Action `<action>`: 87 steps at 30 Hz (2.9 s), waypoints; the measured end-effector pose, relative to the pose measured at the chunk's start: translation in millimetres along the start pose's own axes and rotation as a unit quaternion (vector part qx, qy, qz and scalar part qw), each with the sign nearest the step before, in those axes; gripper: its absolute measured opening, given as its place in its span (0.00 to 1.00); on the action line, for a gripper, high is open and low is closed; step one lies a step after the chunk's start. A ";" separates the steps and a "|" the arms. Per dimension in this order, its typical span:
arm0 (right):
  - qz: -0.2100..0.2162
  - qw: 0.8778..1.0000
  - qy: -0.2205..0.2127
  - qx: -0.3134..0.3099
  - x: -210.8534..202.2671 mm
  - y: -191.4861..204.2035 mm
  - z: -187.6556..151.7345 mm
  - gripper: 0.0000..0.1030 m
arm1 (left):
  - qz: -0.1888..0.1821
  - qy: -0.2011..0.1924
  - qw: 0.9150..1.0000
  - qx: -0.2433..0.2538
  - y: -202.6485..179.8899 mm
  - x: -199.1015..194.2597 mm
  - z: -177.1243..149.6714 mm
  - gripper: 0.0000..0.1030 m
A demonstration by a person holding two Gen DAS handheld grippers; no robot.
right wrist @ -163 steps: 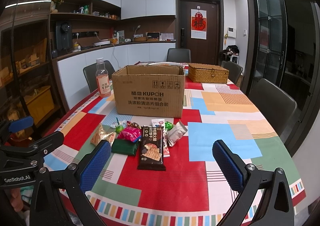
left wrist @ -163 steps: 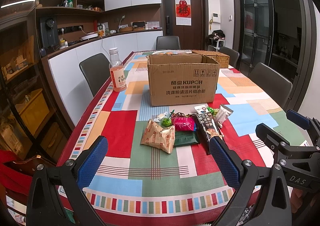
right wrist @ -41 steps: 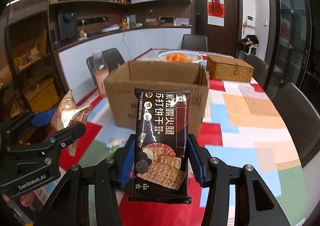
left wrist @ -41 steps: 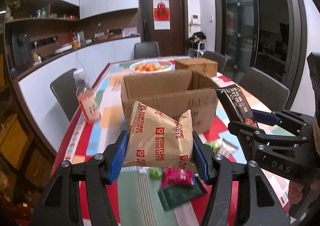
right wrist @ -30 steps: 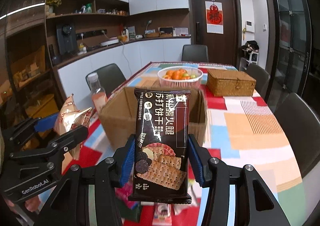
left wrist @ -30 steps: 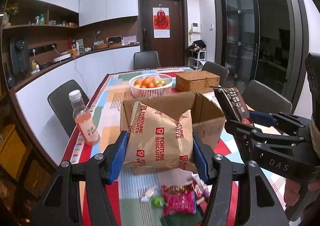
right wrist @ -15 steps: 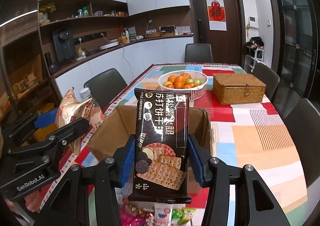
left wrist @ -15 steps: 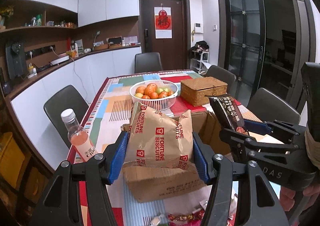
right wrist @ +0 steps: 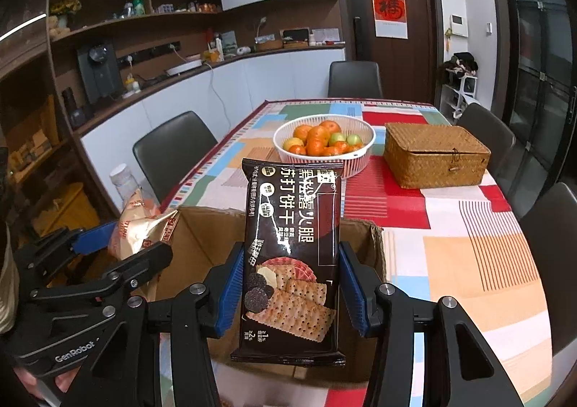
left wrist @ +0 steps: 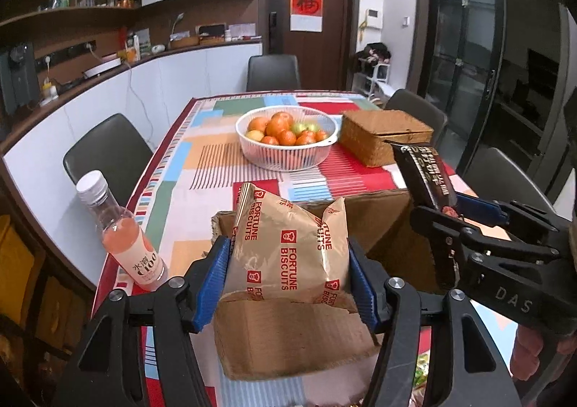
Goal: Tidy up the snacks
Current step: 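Carry both packs over the cardboard box and release them inside, then withdraw both tools from the box back toward the snack pile, then grasp the pink candy bag with the left tool while the right tool grasps the silver packet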
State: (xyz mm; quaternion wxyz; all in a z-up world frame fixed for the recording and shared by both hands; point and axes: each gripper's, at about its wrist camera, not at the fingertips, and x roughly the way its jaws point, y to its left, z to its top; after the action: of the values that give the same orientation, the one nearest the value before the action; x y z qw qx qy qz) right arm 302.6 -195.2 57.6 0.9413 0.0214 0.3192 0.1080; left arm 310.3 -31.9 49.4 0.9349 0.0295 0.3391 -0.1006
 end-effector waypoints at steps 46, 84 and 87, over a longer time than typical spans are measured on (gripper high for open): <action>0.000 0.999 0.002 -0.043 -107.0 43.0 -131.0 0.64 | 0.033 -0.040 0.998 0.032 -17.4 -146.2 -156.9 0.82; -0.045 0.993 0.110 0.022 -65.4 -18.8 -211.1 0.64 | -0.041 0.064 0.994 0.083 -71.7 -53.2 -216.4 0.67; -0.044 0.992 0.115 0.024 -57.5 -21.4 -211.9 0.61 | -0.042 0.072 0.993 0.079 -69.7 -43.3 -216.4 0.67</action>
State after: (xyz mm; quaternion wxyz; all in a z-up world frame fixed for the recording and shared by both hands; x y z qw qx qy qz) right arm 133.9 -234.7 -79.0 0.9014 0.0179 0.4283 0.0605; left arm 127.5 -66.0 -88.2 0.8979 0.0962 0.3971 -0.1638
